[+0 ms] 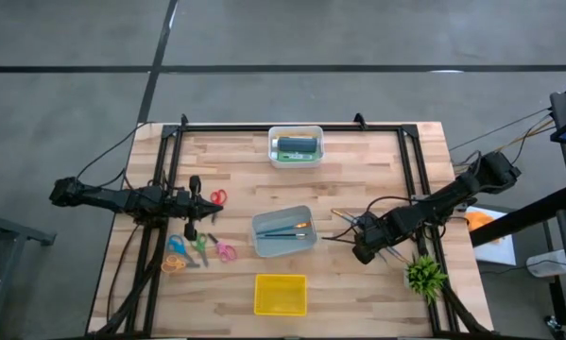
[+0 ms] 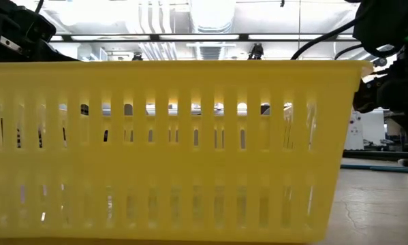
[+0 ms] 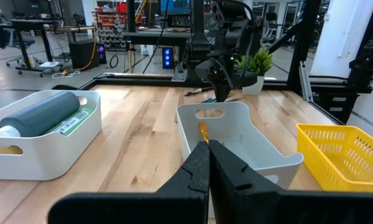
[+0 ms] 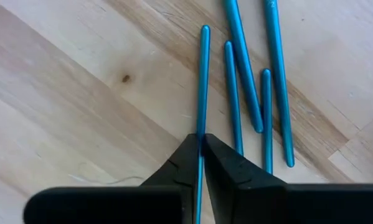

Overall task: Pick & Place Paint Supplies
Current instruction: Put the blue paint brush into the gray bin

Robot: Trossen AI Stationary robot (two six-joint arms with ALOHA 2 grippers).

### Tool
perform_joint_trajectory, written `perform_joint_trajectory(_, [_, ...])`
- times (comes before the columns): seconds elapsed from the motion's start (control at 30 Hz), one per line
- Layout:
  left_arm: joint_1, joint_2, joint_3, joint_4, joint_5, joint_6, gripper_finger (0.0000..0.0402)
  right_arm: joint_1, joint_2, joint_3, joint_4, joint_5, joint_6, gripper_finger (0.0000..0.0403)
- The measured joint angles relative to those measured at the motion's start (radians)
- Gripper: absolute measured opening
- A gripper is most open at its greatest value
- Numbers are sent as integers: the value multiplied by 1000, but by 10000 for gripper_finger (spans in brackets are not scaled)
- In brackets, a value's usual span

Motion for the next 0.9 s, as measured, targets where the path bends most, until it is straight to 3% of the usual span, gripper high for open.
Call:
perform_joint_trajectory(0.63, [0, 0, 0, 0, 0, 0, 0, 0, -5, 1, 2, 1, 7, 15])
perform_joint_trajectory(0.9, [0, -1, 0, 0, 0, 0, 0, -1, -9, 90, -61, 29, -54, 15])
